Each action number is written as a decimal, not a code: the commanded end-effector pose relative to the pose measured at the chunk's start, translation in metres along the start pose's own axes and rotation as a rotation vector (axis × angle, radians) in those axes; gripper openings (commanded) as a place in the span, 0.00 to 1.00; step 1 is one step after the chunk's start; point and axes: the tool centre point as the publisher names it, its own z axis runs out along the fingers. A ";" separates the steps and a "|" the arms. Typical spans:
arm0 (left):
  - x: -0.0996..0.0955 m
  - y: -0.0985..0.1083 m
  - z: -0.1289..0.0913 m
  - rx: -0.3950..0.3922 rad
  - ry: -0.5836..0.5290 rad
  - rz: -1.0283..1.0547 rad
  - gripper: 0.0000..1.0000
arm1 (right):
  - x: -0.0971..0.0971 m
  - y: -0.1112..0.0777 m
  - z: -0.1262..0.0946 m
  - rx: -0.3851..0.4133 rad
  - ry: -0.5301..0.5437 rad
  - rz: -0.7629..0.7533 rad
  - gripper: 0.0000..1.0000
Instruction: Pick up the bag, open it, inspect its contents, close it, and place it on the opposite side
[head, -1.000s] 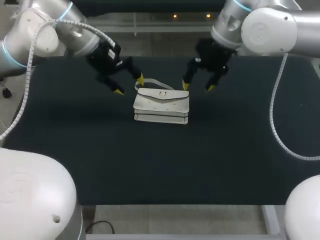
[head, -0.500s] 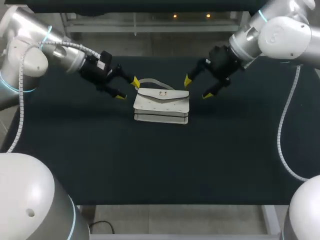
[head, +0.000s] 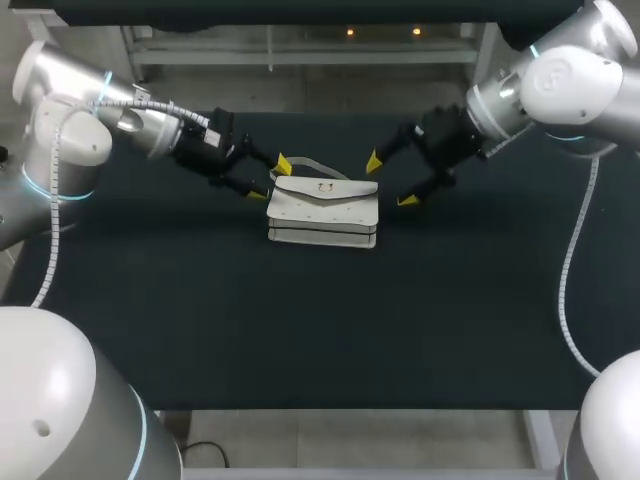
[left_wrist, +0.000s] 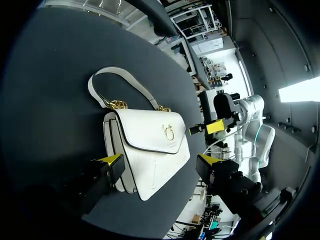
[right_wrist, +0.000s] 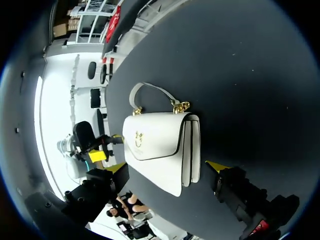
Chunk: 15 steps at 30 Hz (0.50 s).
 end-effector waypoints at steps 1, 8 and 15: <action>-0.007 -0.005 0.002 0.000 0.025 -0.005 1.00 | -0.006 0.005 0.008 0.011 0.022 0.010 1.00; -0.014 -0.010 0.006 0.006 0.045 -0.017 0.93 | -0.006 0.007 0.021 0.044 0.059 0.036 0.92; -0.023 -0.018 0.013 0.007 0.081 -0.036 0.86 | 0.000 0.010 0.029 0.058 0.105 0.048 0.88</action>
